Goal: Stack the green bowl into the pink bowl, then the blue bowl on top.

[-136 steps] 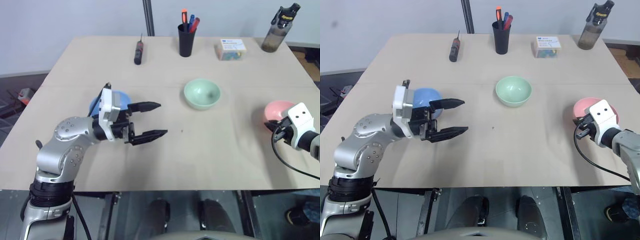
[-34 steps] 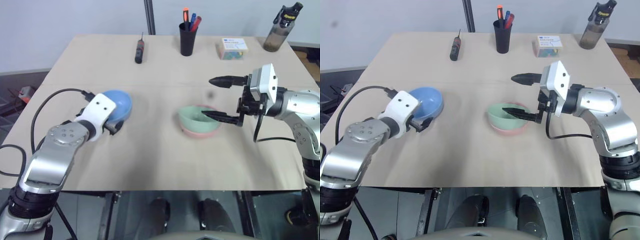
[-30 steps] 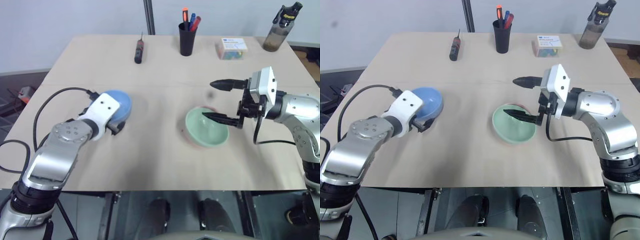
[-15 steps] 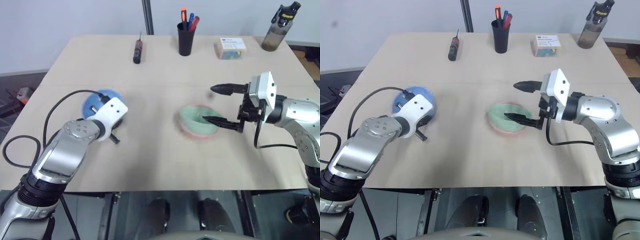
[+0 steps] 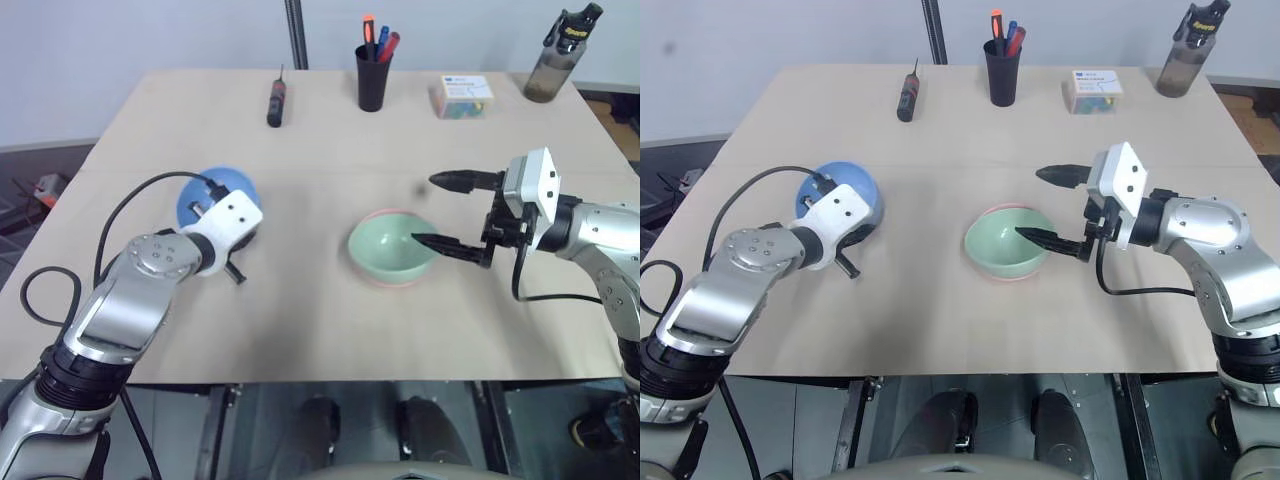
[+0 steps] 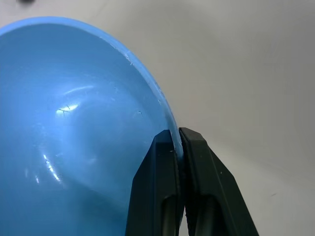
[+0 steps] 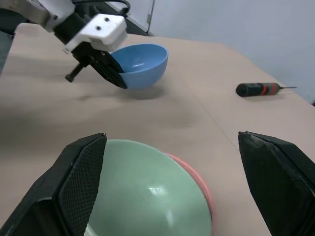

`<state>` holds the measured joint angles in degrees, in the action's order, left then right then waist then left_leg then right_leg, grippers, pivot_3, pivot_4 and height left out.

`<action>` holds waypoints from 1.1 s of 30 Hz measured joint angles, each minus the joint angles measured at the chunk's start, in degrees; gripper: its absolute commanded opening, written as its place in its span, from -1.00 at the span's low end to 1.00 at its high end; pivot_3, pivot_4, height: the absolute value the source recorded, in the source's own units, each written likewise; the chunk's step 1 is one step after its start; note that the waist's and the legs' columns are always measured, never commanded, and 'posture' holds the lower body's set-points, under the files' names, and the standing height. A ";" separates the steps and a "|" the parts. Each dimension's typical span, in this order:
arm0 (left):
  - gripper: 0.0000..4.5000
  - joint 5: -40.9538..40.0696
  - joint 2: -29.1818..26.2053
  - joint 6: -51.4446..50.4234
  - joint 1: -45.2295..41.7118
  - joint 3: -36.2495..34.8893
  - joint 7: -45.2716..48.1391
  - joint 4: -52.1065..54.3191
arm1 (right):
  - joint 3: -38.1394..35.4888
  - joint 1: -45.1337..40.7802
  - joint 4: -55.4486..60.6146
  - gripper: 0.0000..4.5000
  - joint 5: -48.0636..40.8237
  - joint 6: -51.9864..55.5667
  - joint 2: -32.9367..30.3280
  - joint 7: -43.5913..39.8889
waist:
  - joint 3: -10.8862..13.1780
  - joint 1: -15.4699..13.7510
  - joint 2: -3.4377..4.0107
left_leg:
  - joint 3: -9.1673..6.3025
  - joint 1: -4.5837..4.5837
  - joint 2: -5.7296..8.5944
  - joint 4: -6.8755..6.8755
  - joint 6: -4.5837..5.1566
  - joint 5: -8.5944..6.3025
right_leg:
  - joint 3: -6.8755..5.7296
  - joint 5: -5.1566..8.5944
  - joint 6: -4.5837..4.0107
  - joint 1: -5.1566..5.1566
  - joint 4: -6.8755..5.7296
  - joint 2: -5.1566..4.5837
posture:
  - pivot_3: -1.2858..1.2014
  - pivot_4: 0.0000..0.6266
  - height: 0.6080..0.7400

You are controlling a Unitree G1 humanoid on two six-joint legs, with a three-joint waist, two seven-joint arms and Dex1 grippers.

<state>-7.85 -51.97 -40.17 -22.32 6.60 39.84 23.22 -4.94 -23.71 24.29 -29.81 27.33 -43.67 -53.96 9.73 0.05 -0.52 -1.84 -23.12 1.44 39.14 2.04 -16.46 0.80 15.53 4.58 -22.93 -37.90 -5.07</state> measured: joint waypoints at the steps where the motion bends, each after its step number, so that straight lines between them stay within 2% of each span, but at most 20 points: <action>1: -0.98 -0.56 -0.02 1.71 -0.09 -0.12 1.10 0.21 | -0.68 0.89 0.43 1.00 -0.15 0.07 -0.38 0.00 | 0.00 -0.11 0.00 | -0.02 -0.03 0.00 0.01 0.00 0.00 | -0.04 0.00 0.00 -0.02 0.00 -0.01 | 0.03 -0.52 1.00; 5: -0.98 -4.28 2.76 16.29 -5.77 0.11 10.47 -1.51 | -10.79 12.61 5.50 1.00 -2.64 1.60 -4.37 -0.63 | -0.02 -0.93 0.01 | -0.08 -0.58 0.03 0.27 0.00 0.01 | -0.09 -0.01 0.00 -0.46 -0.10 -0.01 | 0.03 -0.52 1.00; 11: -0.98 -7.32 7.03 25.74 -16.07 3.39 23.79 -11.17 | -29.54 31.70 11.41 1.00 -5.12 5.05 -5.88 -1.78 | -0.04 -0.88 -0.01 | -0.04 -0.58 0.13 0.31 0.04 0.01 | -0.11 -0.01 0.01 -0.43 -0.15 0.09 | 0.03 -0.52 1.00; 14: -0.98 -8.14 9.68 29.62 -20.51 5.40 30.14 -15.94 | -36.79 37.17 13.62 1.00 -6.76 5.39 -5.17 -2.00 | -0.05 -0.41 0.00 | 0.03 -0.49 0.22 0.34 0.05 0.01 | -0.02 -0.01 0.02 -0.41 -0.23 0.14 | 0.03 -0.52 1.00; 17: -0.98 -8.10 12.13 33.29 -23.80 6.91 35.06 -20.78 | -40.44 40.03 15.46 1.00 -8.44 5.32 -4.18 -1.96 | -0.06 -0.04 0.00 | 0.01 -0.46 0.20 0.40 0.05 0.02 | -0.02 -0.01 0.02 -0.41 -0.35 0.18 | 0.03 -0.52 1.00; 24: -0.98 -7.79 15.41 37.90 -28.09 9.23 43.11 -28.27 | -43.72 44.26 18.63 1.00 -11.10 3.67 -2.14 -1.83 | -0.07 0.46 -0.02 | -0.01 -0.47 0.19 0.49 0.05 0.01 | -0.01 0.00 0.03 -0.40 -0.39 0.16 | 0.03 -0.52 1.00; 26: -0.65 -7.67 15.82 38.05 -28.33 9.49 43.75 -28.79 | -43.86 44.68 18.74 1.00 -11.20 3.61 -2.11 -1.76 | -0.07 0.48 -0.02 | -0.01 -0.48 0.16 0.52 0.05 0.01 | -0.01 0.00 0.03 -0.40 -0.42 0.16 | 0.03 -0.52 1.00; 27: -0.65 -7.63 15.88 38.06 -28.36 9.52 43.82 -28.85 | -43.88 44.75 18.76 1.00 -11.22 3.61 -2.11 -1.74 | -0.07 0.48 -0.02 | -0.01 -0.47 0.16 0.52 0.05 0.01 | 0.00 0.00 0.03 -0.40 -0.43 0.16 | 0.03 -0.52 1.00; 28: -0.42 -7.50 16.76 38.07 -28.60 9.66 43.99 -28.98 | -43.98 45.22 19.23 1.00 -11.34 3.55 -2.11 -1.57 | -0.07 0.48 -0.02 | -0.03 -0.48 0.09 0.56 0.05 0.01 | -0.02 0.00 0.03 -0.40 -0.47 0.16 | 0.03 -0.52 1.00; 29: -0.34 -7.50 17.05 38.08 -28.69 9.66 43.96 -28.98 | -43.98 45.29 19.38 1.00 -11.35 3.55 -2.11 -1.54 | -0.07 0.48 -0.02 | -0.03 -0.48 0.08 0.57 0.05 0.01 | -0.02 0.00 0.03 -0.39 -0.48 0.17 | 0.03 -0.52 1.00; 32: 0.17 -7.62 19.76 38.31 -28.80 9.19 41.83 -28.93 | -42.85 45.04 19.71 1.00 -11.27 3.08 -2.22 -0.92 | -0.07 0.47 -0.02 | -0.08 -0.52 0.07 0.77 0.07 0.00 | -0.06 0.00 0.03 -0.37 -0.56 0.17 | 0.03 -0.52 1.00; 33: 0.17 -7.66 19.82 38.05 -28.76 8.84 41.01 -28.87 | -42.26 44.79 19.69 1.00 -11.25 3.04 -2.24 -0.81 | -0.06 0.50 -0.02 | -0.08 -0.52 0.07 0.81 0.08 0.00 | -0.05 0.00 0.04 -0.37 -0.60 0.17 | 0.03 -0.52 1.00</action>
<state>-15.51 -32.15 -2.12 -51.08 15.43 80.85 -5.65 -47.19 21.07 43.98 -41.06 30.37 -45.91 -54.77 9.66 0.56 -0.54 -1.92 -23.64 1.51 39.95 2.12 -16.46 0.75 15.53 4.61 -23.30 -38.50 -4.90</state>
